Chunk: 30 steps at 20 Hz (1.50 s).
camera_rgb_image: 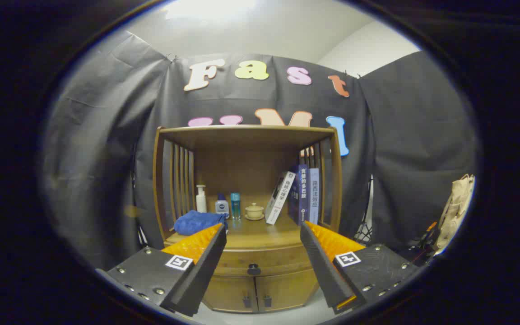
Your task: Pull open the drawer, take out the items inside it, and place them on the countertop above the cabinet.
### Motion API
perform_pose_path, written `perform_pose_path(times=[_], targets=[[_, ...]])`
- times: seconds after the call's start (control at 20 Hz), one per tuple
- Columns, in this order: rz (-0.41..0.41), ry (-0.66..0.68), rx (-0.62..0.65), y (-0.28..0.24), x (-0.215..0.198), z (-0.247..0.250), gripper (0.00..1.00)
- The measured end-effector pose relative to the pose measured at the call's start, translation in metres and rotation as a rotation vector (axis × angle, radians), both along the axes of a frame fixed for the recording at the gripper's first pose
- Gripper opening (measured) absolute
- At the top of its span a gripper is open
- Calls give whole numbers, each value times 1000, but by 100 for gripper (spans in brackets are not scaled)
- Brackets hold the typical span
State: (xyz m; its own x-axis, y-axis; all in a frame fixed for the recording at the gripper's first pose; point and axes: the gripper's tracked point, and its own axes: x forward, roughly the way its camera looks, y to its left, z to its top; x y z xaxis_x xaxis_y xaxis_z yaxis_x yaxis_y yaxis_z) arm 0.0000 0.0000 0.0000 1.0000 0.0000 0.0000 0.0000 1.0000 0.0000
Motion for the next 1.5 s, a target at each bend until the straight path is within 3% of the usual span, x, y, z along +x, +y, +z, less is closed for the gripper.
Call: perform_pose_path(times=[0.2,0.6,0.9,1.5], targets=[[-37,39,3,1,-7,-14,99],[43,68,-57,35,-12,-23,99],[43,59,-40,26,-6,-24,99],[68,73,-19,13,70,-32,99]])
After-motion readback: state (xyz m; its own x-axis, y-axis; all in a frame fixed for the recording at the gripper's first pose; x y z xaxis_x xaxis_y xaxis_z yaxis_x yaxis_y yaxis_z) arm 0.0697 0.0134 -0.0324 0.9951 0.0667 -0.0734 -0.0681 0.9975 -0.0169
